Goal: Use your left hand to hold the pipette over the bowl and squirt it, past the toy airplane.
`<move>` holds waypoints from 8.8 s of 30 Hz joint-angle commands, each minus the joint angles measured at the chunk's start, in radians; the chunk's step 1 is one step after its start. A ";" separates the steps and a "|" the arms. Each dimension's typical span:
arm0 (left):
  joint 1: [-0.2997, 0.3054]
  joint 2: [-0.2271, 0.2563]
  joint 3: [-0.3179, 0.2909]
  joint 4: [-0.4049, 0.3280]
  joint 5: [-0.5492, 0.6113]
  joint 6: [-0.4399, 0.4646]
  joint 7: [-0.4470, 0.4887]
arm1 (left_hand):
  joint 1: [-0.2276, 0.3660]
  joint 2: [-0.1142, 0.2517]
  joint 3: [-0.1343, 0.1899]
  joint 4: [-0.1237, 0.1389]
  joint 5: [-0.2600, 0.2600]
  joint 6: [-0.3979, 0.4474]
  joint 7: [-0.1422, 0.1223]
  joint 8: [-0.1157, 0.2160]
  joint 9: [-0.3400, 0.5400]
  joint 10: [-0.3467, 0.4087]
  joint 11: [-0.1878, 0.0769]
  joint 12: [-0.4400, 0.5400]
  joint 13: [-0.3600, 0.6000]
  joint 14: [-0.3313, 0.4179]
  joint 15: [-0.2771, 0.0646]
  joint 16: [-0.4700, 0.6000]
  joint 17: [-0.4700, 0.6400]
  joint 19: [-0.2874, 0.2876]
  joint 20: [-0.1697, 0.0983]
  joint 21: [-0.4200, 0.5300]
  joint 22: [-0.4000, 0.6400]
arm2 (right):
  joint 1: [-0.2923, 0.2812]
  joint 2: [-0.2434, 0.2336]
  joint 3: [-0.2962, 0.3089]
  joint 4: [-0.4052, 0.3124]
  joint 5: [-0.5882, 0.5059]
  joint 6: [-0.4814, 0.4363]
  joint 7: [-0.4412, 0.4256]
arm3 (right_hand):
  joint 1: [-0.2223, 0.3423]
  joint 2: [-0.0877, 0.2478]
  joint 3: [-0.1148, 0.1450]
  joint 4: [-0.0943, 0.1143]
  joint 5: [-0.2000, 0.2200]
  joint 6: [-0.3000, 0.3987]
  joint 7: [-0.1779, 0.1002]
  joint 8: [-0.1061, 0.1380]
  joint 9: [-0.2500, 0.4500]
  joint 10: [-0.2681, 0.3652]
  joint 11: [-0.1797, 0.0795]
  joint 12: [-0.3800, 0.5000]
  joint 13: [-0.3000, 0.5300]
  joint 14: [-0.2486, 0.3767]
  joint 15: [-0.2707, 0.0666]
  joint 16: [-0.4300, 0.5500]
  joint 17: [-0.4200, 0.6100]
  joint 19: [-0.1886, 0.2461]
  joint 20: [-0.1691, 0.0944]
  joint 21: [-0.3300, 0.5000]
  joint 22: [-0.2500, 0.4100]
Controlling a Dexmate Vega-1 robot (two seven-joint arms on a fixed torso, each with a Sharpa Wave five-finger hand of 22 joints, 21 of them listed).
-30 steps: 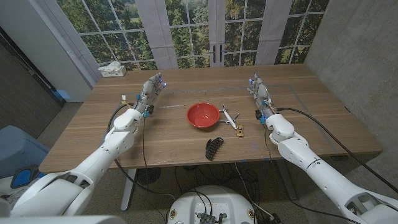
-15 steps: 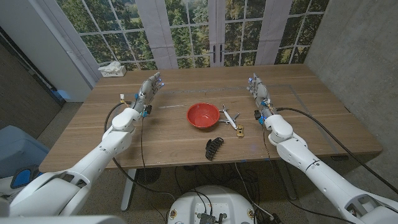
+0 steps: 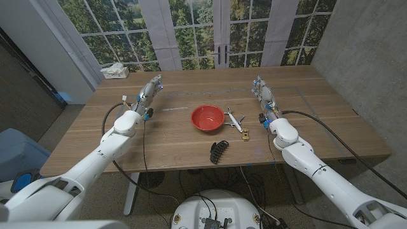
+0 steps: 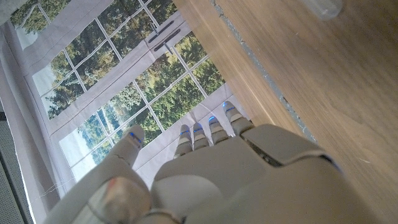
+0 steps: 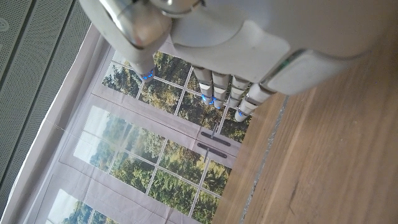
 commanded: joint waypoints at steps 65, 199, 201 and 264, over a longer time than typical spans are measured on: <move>0.025 0.298 0.160 -0.480 0.662 0.570 0.241 | 0.061 -0.002 0.012 -0.134 -0.026 0.148 0.004 0.009 0.004 0.097 -0.036 0.006 0.005 0.060 -0.020 -0.003 0.004 0.028 0.008 -0.013 0.004 | -0.018 0.003 -0.036 -0.039 -0.163 0.026 -0.067 | 0.007 0.007 0.004 -0.025 -0.001 0.036 -0.005 0.005 0.005 0.038 0.003 0.001 0.007 0.013 0.002 0.002 0.003 0.006 0.010 0.006 0.003; -0.060 0.273 0.397 -0.553 1.246 1.001 -0.082 | 0.863 -0.162 -0.145 -0.183 -0.030 0.777 -0.123 0.239 0.065 0.780 -0.180 0.064 0.090 0.417 -0.232 0.015 0.022 0.217 -0.022 -0.025 0.001 | 0.004 0.013 -0.046 0.007 -0.150 0.024 -0.051 | -0.010 0.010 0.000 -0.037 -0.003 0.085 -0.022 0.003 0.006 0.048 0.002 -0.008 0.008 0.023 0.007 0.000 0.011 0.005 0.016 0.003 0.004; -0.061 0.272 0.399 -0.551 1.241 1.001 -0.084 | 0.865 -0.157 -0.147 -0.182 -0.030 0.779 -0.119 0.240 0.064 0.783 -0.180 0.065 0.091 0.418 -0.231 0.016 0.022 0.217 -0.022 -0.025 0.001 | 0.004 0.015 -0.046 0.008 -0.149 0.024 -0.052 | -0.010 0.010 0.000 -0.037 -0.002 0.086 -0.023 0.003 0.006 0.048 0.002 -0.008 0.008 0.023 0.007 0.000 0.011 0.005 0.016 0.003 0.004; -0.120 0.272 0.442 -0.489 1.194 0.909 -0.130 | 0.822 -0.056 -0.225 -0.172 -0.026 0.809 -0.121 0.213 0.028 0.756 -0.179 0.043 0.112 0.418 -0.219 0.008 0.017 0.204 0.003 -0.031 0.002 | 0.008 0.029 -0.048 0.023 -0.184 0.041 -0.090 | -0.012 0.011 0.001 -0.043 -0.002 0.090 -0.027 0.000 0.007 0.061 0.002 -0.006 0.009 0.034 0.012 0.001 0.013 0.013 0.019 0.005 0.004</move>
